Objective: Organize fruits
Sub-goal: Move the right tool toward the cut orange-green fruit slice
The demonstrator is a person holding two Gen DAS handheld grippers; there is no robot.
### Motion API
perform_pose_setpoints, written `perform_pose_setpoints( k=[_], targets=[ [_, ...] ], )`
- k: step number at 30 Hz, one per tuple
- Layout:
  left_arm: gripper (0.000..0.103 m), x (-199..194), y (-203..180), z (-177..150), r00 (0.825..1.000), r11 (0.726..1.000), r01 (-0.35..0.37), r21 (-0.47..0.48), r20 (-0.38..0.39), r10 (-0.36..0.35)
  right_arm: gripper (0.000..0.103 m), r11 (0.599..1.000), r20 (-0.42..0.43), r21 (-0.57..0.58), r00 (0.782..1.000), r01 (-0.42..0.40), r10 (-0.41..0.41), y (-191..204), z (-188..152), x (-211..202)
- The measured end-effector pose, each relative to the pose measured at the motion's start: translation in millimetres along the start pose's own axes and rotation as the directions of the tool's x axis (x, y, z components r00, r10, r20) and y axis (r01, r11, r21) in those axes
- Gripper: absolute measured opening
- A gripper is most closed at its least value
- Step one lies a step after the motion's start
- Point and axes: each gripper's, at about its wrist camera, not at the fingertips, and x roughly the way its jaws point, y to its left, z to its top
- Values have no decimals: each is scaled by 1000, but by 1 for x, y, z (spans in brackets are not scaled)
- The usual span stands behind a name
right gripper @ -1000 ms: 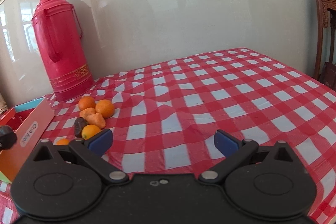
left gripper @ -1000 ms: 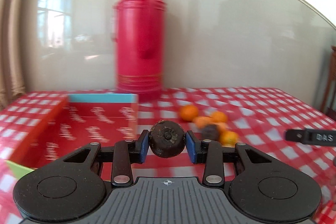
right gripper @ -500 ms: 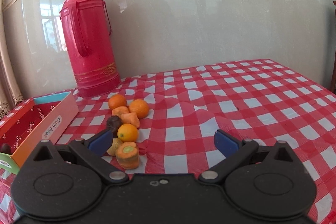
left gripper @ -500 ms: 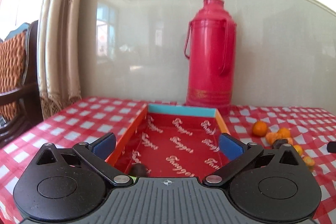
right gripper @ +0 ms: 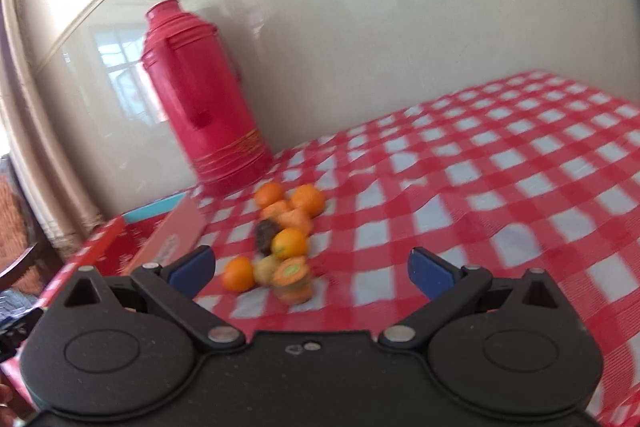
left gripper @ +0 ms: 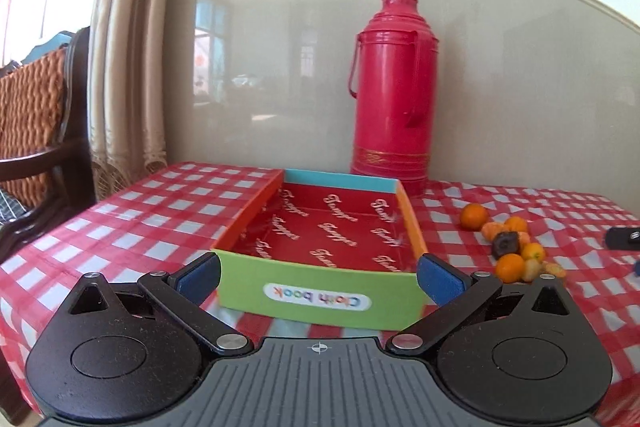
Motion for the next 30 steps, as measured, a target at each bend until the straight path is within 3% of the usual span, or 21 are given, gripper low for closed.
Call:
perform_pose_setpoints(
  k=[4, 8, 11, 14, 30],
  targets=[
    [103, -16, 1, -2, 999, 998, 52, -37, 3, -52, 97, 994, -24, -104, 999, 40, -42, 23, -9, -5],
    [103, -19, 4, -3, 996, 995, 71, -76, -50, -75, 97, 982, -27, -184, 998, 44, -50, 40, -19, -16],
    [103, -17, -2, -4, 998, 1000, -2, -18, -63, 0, 97, 949, 9, -306, 997, 70, -71, 59, -25, -22],
    [103, -14, -5, -5, 996, 999, -19, 26, -82, 21, 96, 933, 16, -352, 997, 72, -71, 67, -30, -25],
    [103, -13, -2, -4, 997, 1000, -24, 3, -67, 24, 93, 931, -2, -359, 998, 61, -66, 71, -36, -24]
  ],
)
